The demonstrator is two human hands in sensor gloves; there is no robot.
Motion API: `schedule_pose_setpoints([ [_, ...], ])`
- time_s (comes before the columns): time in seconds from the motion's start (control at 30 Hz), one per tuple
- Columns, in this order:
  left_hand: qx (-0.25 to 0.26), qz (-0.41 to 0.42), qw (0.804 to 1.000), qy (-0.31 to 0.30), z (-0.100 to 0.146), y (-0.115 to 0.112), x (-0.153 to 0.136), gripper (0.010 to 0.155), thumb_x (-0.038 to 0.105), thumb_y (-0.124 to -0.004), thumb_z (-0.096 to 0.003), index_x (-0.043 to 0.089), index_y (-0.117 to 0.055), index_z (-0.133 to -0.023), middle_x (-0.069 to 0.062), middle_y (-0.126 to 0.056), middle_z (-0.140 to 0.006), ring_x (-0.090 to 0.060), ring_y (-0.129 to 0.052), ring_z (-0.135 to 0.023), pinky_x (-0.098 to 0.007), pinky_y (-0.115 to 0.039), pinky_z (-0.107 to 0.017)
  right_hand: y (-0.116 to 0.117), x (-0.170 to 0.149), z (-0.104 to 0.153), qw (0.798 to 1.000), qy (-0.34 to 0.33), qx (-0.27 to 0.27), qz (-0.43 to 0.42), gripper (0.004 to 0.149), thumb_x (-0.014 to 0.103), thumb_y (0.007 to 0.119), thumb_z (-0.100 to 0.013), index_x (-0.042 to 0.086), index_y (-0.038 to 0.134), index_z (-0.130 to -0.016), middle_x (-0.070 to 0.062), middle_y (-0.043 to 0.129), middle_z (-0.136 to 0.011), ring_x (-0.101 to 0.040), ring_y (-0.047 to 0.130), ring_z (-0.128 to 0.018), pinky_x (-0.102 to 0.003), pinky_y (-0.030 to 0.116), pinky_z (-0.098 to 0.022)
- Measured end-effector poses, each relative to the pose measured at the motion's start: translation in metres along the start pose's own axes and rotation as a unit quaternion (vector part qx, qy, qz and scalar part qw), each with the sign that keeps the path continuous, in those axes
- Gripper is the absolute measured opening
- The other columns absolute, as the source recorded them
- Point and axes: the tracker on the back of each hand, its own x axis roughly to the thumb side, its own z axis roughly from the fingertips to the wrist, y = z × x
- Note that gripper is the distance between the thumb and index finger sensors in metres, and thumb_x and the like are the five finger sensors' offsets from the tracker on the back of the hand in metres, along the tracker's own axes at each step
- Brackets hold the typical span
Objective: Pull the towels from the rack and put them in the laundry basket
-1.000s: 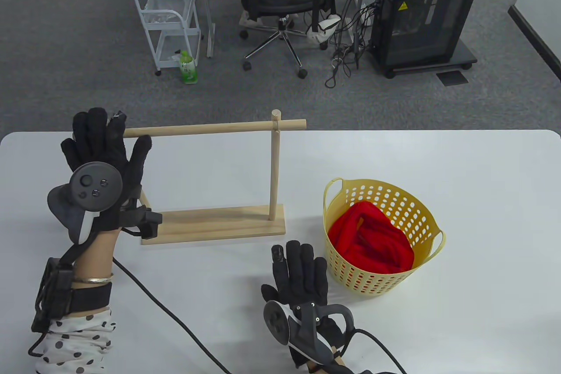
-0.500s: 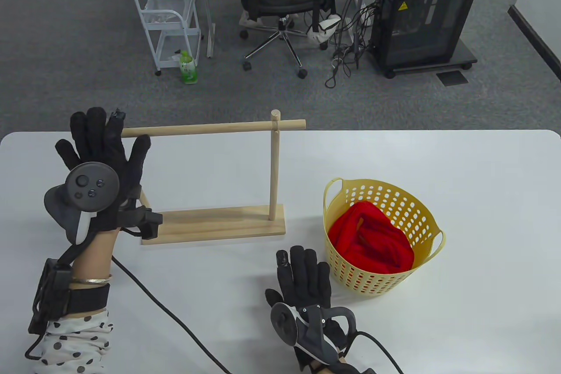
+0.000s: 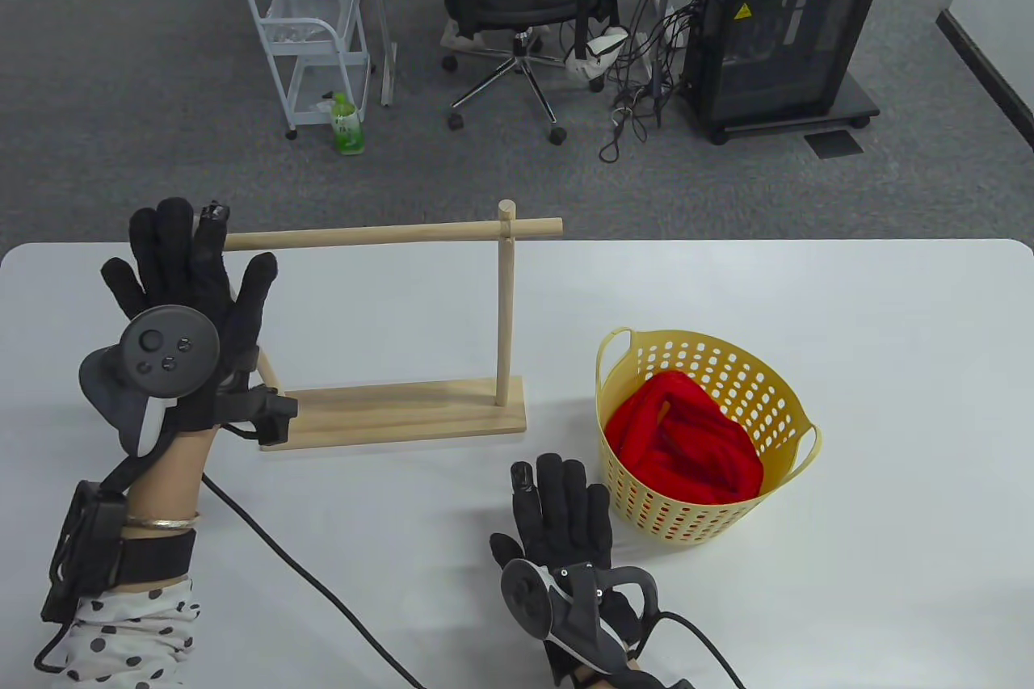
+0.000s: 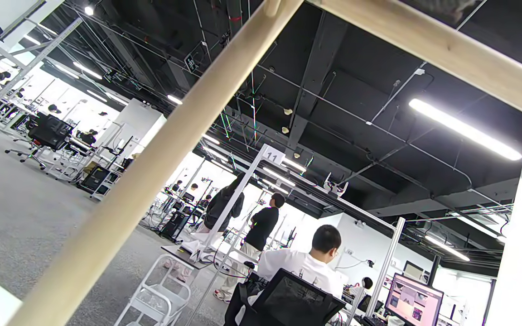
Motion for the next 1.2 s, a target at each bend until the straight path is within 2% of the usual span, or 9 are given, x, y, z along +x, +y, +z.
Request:
schedule_pose_setpoints([
  [0.27, 0.003, -0.013, 1.0, -0.009, 0.008, 0.002, -0.003, 0.071, 0.067, -0.049, -0.0638, 0.038, -0.029, -0.125, 0.009, -0.01, -0.135, -0.019, 0.001, -0.125, -0.05, 0.006, -0.088, -0.001, -0.001, 0.001, 1.0, 0.001, 0.001, 0.0, 0.076, 0.055, 0.054, -0.059, 0.019, 0.029, -0.121, -0.013, 0.017, -0.122, -0.038, 0.024, -0.112, -0.053, 0.023, -0.082],
  [0.47, 0.003, -0.033, 0.998, -0.053, 0.028, 0.0, -0.006, 0.073, 0.066, -0.049, -0.0644, 0.038, -0.022, -0.126, 0.008, -0.006, -0.134, -0.02, 0.004, -0.124, -0.049, 0.006, -0.088, -0.001, -0.001, 0.001, 1.0, 0.001, 0.0, 0.002, 0.077, 0.055, 0.054, -0.059, 0.019, 0.029, -0.121, -0.013, 0.017, -0.122, -0.038, 0.024, -0.112, -0.053, 0.023, -0.082],
  [0.57, -0.003, -0.032, 0.996, -0.079, 0.045, -0.003, -0.011, 0.074, 0.065, -0.047, -0.0649, 0.036, -0.016, -0.126, 0.007, -0.003, -0.133, -0.021, 0.005, -0.123, -0.049, 0.005, -0.088, -0.001, -0.001, 0.001, 1.0, 0.002, 0.001, 0.002, 0.077, 0.055, 0.054, -0.059, 0.018, 0.029, -0.121, -0.013, 0.017, -0.122, -0.038, 0.024, -0.112, -0.053, 0.023, -0.082],
  [0.7, -0.032, -0.017, 0.993, -0.108, 0.072, -0.01, -0.019, 0.07, 0.062, -0.042, -0.0666, 0.035, -0.017, -0.126, 0.006, -0.004, -0.133, -0.021, 0.004, -0.123, -0.049, 0.004, -0.088, -0.002, -0.001, 0.002, 1.0, 0.003, -0.002, 0.002, 0.072, 0.051, 0.051, -0.06, 0.018, 0.029, -0.121, -0.012, 0.017, -0.122, -0.038, 0.024, -0.112, -0.053, 0.023, -0.082],
  [0.9, -0.066, -0.043, 0.985, -0.155, 0.116, -0.022, -0.033, 0.066, 0.057, -0.039, -0.0685, 0.032, -0.018, -0.126, 0.005, -0.007, -0.134, -0.022, 0.001, -0.123, -0.046, -0.002, -0.09, -0.001, 0.0, 0.002, 1.0, 0.001, -0.007, 0.0, 0.07, 0.049, 0.049, -0.061, 0.018, 0.028, -0.121, -0.012, 0.016, -0.122, -0.037, 0.023, -0.111, -0.053, 0.023, -0.082],
  [1.2, -0.148, -0.032, 0.974, -0.171, 0.166, -0.044, -0.052, 0.067, 0.055, -0.039, -0.0688, 0.029, -0.02, -0.127, 0.004, -0.011, -0.135, -0.023, -0.001, -0.123, -0.044, -0.005, -0.091, -0.002, 0.002, 0.004, 1.0, -0.003, -0.006, 0.002, 0.071, 0.049, 0.049, -0.061, 0.018, 0.028, -0.121, -0.012, 0.016, -0.122, -0.037, 0.024, -0.112, -0.053, 0.022, -0.082],
])
